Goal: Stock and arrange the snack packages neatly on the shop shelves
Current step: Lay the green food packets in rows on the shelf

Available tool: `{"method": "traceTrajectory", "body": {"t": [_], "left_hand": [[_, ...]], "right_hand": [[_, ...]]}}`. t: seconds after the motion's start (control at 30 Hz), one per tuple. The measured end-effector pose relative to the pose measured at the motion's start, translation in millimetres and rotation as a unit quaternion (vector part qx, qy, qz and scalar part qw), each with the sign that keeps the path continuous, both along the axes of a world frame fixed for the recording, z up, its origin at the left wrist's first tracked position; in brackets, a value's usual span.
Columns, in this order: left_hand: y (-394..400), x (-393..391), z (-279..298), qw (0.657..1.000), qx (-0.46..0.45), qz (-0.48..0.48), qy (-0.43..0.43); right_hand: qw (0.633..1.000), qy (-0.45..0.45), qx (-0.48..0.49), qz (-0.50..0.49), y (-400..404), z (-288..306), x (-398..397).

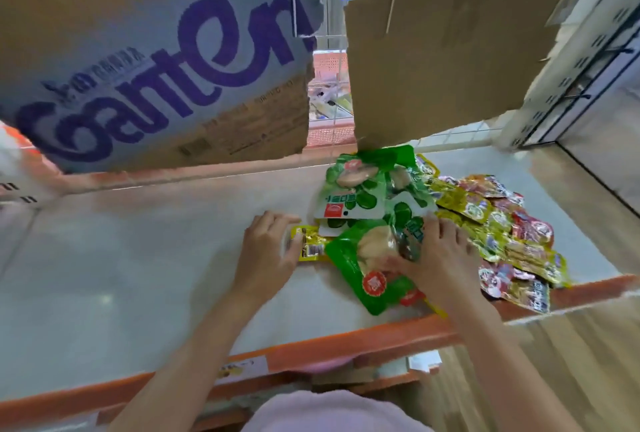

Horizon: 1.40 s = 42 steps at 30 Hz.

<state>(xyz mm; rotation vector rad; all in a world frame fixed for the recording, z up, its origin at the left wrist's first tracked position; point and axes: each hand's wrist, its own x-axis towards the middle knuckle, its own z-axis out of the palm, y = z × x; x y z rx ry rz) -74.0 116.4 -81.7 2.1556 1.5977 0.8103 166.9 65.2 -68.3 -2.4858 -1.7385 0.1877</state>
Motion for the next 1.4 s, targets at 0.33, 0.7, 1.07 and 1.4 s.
{"method": "traceTrajectory", "body": {"t": [0.33, 0.7, 1.07, 1.4], "left_hand": [[63.4, 99.4, 8.3, 0.974, -0.187, 0.108, 0.069], [12.5, 79.1, 5.0, 0.958, -0.068, 0.234, -0.151], [-97.8, -36.5, 23.2, 0.909, 0.054, 0.356, -0.208], [-89.4, -164.7, 40.6, 0.894, 0.028, 0.385, -0.227]], "right_hand": [[0.970, 0.042, 0.228, 0.067, -30.2, -26.5, -8.7], [0.933, 0.257, 0.228, 0.110, -31.0, -37.9, 12.5], [0.842, 0.334, 0.366, 0.216, -20.8, -13.0, -9.7], [0.810, 0.479, 0.216, 0.261, 16.8, 19.2, -153.0]]}}
